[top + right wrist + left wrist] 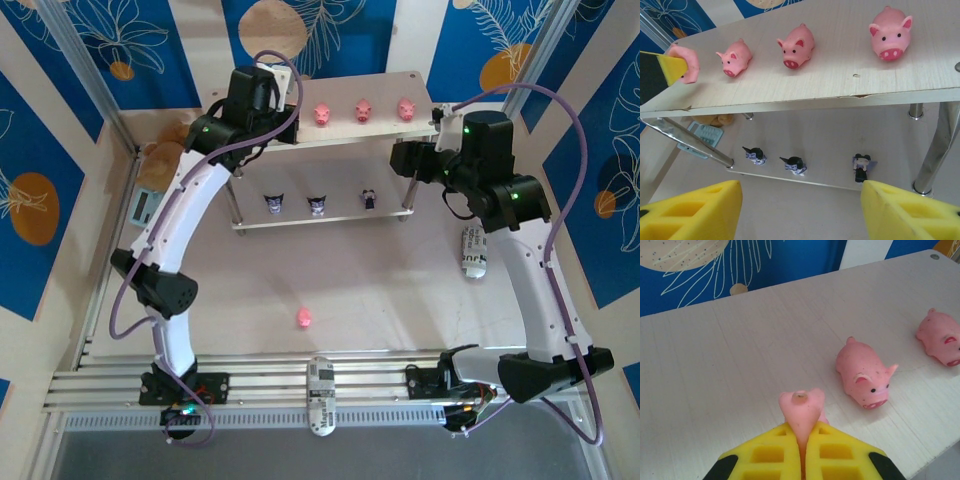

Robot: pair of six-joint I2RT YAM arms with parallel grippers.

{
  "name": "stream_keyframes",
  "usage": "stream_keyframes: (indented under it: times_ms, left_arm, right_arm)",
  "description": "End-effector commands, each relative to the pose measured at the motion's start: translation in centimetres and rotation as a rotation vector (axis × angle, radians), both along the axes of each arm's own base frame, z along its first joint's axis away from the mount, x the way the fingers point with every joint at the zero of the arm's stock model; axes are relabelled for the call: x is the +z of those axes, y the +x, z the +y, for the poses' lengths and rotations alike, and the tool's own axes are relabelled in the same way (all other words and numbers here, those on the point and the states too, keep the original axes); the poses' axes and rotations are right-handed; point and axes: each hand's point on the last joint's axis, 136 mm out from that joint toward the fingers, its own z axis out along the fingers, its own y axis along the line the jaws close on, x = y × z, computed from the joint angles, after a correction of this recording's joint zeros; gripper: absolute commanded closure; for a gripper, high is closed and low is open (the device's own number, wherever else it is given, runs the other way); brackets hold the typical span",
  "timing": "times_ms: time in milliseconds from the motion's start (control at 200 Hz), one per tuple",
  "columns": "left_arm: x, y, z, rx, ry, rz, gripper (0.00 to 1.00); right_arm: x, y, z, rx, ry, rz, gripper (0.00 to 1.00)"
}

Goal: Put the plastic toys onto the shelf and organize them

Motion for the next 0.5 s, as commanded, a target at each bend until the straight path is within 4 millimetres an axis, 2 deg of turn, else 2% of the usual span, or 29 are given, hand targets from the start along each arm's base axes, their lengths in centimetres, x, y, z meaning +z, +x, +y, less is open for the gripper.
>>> stream_keyframes:
  times_ms: [0,220,495]
  left_arm:
    - [0.5,0.4,0.9,0.02,-0.012,0.002,0.91]
    - [-0.8,1.1,1.3,0.041,-0.001,0.033,0.87]
    - [-2.0,1.7,1.2,0.042,0.003,0.058,0.7]
  right_arm:
    - [1.2,0.0,0.0,0.014,0.009,-0.038,0.35]
    - [0.8,0.1,-0.3,0.008,0.012,-0.031,0.35]
    - [0.7,0.1,-0.4,0.006,0.015,-0.03,0.35]
